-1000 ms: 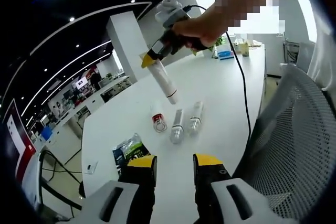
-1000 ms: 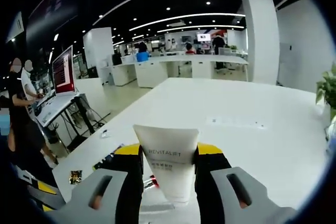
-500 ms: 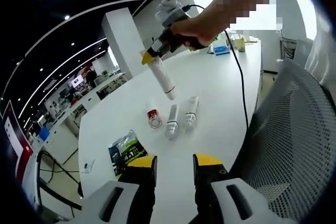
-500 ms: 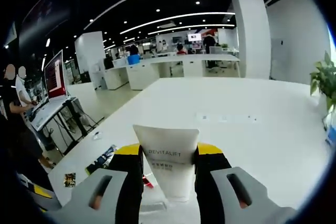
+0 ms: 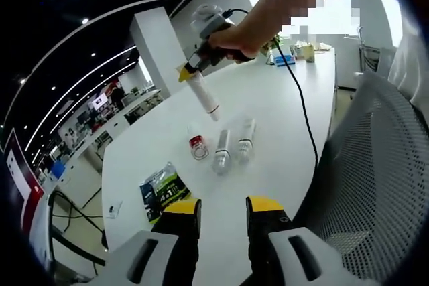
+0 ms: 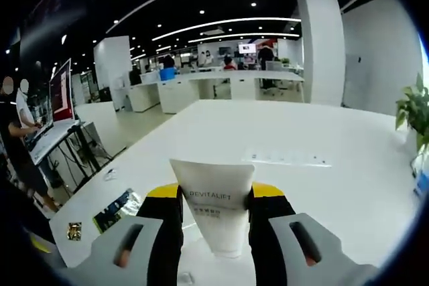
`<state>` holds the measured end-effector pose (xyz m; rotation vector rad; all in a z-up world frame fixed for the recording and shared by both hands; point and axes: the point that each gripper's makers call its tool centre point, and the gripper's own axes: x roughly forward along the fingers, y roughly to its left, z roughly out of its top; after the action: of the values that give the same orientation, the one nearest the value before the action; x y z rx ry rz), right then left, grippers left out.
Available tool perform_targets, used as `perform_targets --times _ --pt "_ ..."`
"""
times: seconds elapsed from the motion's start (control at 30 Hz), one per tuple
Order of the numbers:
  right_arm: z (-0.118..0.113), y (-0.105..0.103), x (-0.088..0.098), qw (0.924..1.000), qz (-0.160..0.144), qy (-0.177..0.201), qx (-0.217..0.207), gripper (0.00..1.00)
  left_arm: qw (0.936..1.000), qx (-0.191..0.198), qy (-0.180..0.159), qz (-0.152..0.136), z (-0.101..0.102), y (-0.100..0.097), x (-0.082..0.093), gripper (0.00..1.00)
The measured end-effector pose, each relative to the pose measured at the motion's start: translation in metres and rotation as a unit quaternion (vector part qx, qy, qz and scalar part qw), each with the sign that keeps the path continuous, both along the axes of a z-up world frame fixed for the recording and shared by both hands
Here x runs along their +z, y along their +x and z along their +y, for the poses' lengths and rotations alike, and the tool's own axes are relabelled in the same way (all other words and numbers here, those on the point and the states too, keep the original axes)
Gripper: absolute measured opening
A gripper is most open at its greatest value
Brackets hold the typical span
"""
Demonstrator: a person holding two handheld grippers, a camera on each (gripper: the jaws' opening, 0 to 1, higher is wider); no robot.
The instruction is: Arrange the skincare products in the storage area until every visible bottle or jar stands upright without overlapping.
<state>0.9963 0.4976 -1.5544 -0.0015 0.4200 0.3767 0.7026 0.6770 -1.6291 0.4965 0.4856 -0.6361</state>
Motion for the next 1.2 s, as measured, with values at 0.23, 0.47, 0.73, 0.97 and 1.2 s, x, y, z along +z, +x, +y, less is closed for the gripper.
perform_targets --times 0.23,0.47,0.73,0.97,1.2 --pt "-0.006 0.02 -0.008 0.9997 0.008 0.001 -0.025 0.35 1.0 0.004 0.005 0.001 0.002 0.001 -0.001 0.27" --pt "-0.005 0.029 -0.011 0.9994 0.007 0.005 -0.032 0.35 1.0 0.005 0.005 0.004 0.002 0.001 -0.002 0.27" --pt "-0.016 0.043 -0.015 0.998 0.002 0.016 -0.062 0.35 1.0 -0.001 0.004 0.006 0.0 0.0 -0.004 0.26" --pt "-0.015 0.05 -0.017 0.9972 -0.004 0.016 -0.073 0.35 0.9999 -0.001 0.004 0.01 0.0 -0.001 -0.005 0.26" --pt "-0.016 0.053 -0.024 0.9961 -0.012 0.014 -0.087 0.36 0.9999 0.001 0.004 0.011 0.0 0.0 -0.007 0.26"
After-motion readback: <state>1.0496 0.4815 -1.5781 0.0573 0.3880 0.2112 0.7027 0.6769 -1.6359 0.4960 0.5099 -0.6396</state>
